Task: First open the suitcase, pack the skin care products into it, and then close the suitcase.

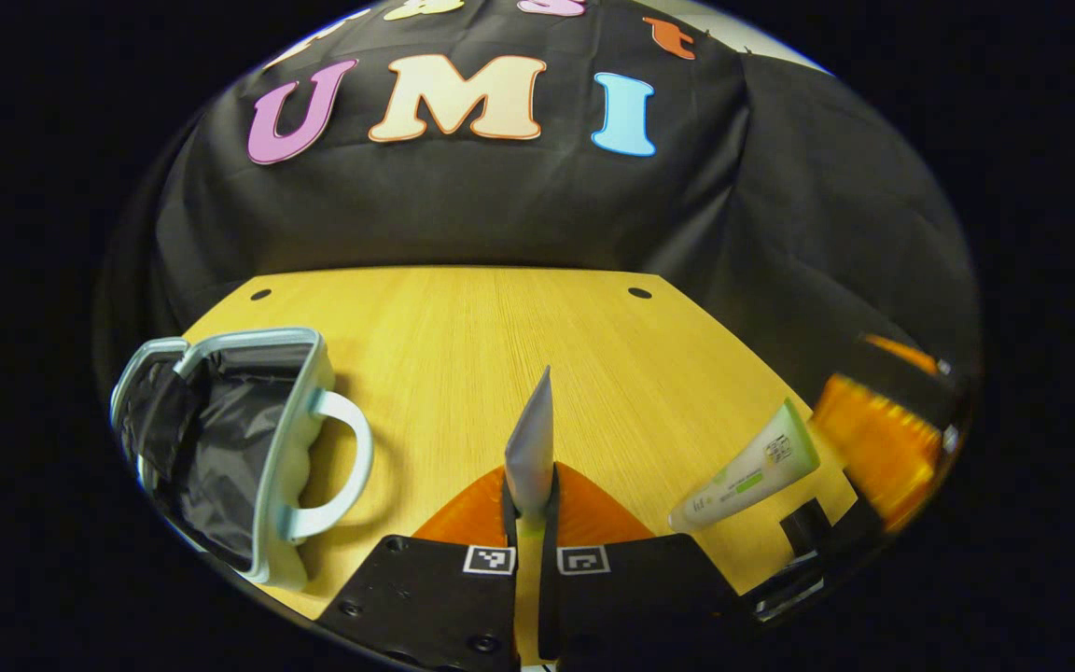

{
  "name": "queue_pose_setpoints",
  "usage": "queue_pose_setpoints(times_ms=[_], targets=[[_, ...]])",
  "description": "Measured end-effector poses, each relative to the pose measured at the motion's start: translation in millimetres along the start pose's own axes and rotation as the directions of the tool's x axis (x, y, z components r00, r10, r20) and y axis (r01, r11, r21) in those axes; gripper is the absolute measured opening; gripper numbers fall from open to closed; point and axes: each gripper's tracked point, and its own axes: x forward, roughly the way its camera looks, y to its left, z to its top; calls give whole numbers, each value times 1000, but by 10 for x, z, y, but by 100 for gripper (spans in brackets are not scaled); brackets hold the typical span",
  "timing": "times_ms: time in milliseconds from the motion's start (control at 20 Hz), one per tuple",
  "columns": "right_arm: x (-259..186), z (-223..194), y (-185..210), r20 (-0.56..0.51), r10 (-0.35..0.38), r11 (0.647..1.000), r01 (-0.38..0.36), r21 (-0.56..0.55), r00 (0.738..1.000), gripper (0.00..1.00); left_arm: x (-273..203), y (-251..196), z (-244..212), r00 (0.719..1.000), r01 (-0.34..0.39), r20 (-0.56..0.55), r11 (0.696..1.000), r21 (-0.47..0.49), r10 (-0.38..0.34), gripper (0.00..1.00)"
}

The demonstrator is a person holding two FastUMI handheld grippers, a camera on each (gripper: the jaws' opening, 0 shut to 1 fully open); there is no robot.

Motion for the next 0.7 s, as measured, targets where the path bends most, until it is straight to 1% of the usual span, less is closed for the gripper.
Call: queue_pose_setpoints(times_ms=[200,350,500,550,600,650,700], targets=[[200,-506,41,-87,-9,1000,9,6,996,99,-248,90,244,999,-30,20,1000,6,30,2],[311,-756,45,-139,-14,1000,16,15,990,99,-388,184,379,998,-51,42,999,5,51,2],[419,-1074,74,-211,-3,1000,7,17,977,97,-507,351,438,994,-92,51,996,-1,92,1],[435,-1151,89,-231,5,1000,0,22,973,91,-541,434,453,992,-111,55,994,1,111,2],[450,-1209,97,-252,10,1000,-4,27,968,88,-566,504,420,991,-129,45,992,4,129,2],[465,-1252,108,-257,21,999,-10,43,966,77,-600,580,399,989,-146,37,989,3,145,2],[464,-1263,108,-266,22,999,-11,42,964,62,-623,649,388,987,-160,33,987,-1,160,2]])
